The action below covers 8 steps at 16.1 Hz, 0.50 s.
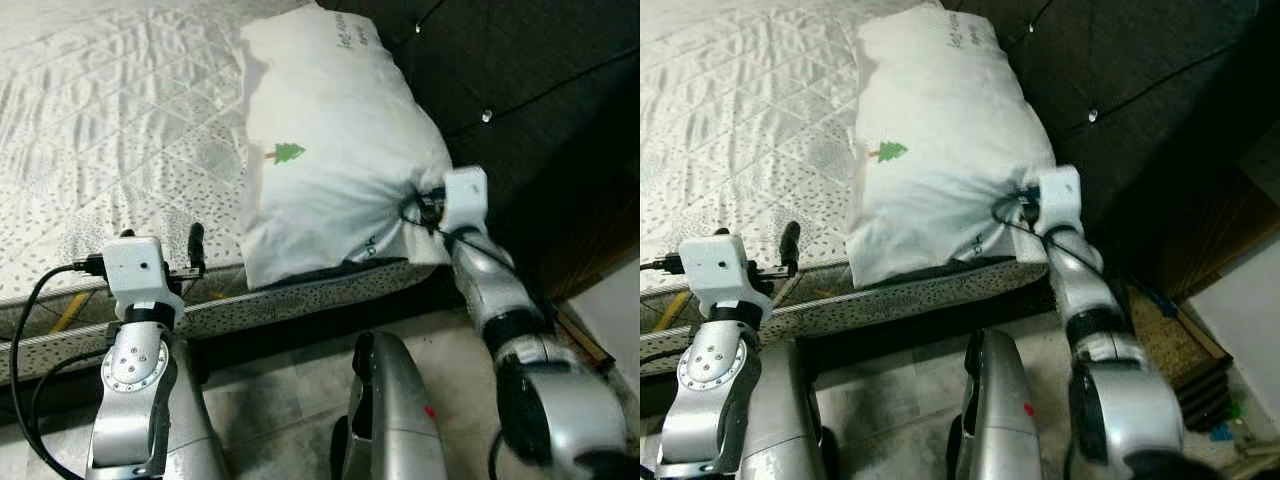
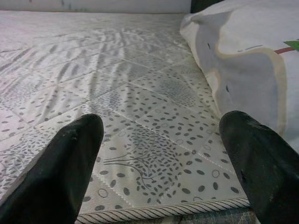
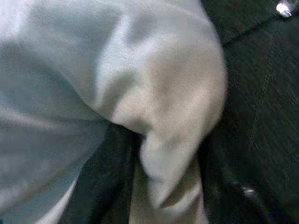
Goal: Clean up the room
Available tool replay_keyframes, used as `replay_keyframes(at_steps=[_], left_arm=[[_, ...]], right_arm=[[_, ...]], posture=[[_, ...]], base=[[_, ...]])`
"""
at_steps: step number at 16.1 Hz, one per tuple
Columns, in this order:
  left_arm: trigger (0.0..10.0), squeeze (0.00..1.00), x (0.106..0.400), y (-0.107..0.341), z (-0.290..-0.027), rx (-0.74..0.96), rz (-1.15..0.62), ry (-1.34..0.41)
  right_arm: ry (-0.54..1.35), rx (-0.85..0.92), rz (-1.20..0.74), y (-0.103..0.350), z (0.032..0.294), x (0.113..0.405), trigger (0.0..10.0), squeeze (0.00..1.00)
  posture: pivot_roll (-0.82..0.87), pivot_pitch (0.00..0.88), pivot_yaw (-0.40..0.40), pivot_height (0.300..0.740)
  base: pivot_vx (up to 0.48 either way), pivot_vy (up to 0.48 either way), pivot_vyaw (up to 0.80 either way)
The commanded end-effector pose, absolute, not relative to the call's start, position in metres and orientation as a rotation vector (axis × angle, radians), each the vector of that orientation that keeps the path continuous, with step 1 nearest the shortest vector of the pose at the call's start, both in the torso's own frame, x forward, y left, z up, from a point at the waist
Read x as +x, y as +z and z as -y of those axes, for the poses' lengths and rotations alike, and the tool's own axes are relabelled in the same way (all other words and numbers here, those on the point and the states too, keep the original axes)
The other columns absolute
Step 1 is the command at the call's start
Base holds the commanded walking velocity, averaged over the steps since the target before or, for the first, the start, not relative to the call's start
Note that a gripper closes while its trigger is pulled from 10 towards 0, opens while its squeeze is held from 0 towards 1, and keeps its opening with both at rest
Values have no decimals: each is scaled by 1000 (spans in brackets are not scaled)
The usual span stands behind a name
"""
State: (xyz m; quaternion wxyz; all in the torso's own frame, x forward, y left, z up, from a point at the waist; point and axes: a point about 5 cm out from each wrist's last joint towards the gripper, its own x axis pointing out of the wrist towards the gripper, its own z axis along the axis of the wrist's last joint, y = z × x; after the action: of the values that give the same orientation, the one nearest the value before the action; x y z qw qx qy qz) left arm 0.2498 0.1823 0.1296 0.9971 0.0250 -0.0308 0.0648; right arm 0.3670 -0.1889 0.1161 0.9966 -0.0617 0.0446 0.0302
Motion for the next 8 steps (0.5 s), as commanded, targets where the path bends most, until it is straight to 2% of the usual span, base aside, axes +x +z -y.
replay_keyframes(at_steps=[1, 2, 5, 8], left_arm=[[10000, 0, 248, 124, -179, 43, 38, 107], [10000, 0, 248, 123, -176, 39, 37, 103], [10000, 0, 253, 125, -175, 36, 40, 82], [10000, 0, 257, 126, -175, 37, 48, 77]], right_arm=[[47, -74, -66, 116, 196, 360, 10000, 1000], [44, 13, -63, 106, 192, 346, 10000, 1000], [109, 87, 21, 108, 167, 323, 10000, 1000], [107, 155, 57, 116, 155, 312, 10000, 1000]], posture=[[28, 52, -96, 499], [27, 44, -87, 499], [13, 40, -70, 499], [5, 38, -70, 504]], base=[[0, 0, 0], [0, 0, 0], [0, 0, 0], [0, 0, 0]])
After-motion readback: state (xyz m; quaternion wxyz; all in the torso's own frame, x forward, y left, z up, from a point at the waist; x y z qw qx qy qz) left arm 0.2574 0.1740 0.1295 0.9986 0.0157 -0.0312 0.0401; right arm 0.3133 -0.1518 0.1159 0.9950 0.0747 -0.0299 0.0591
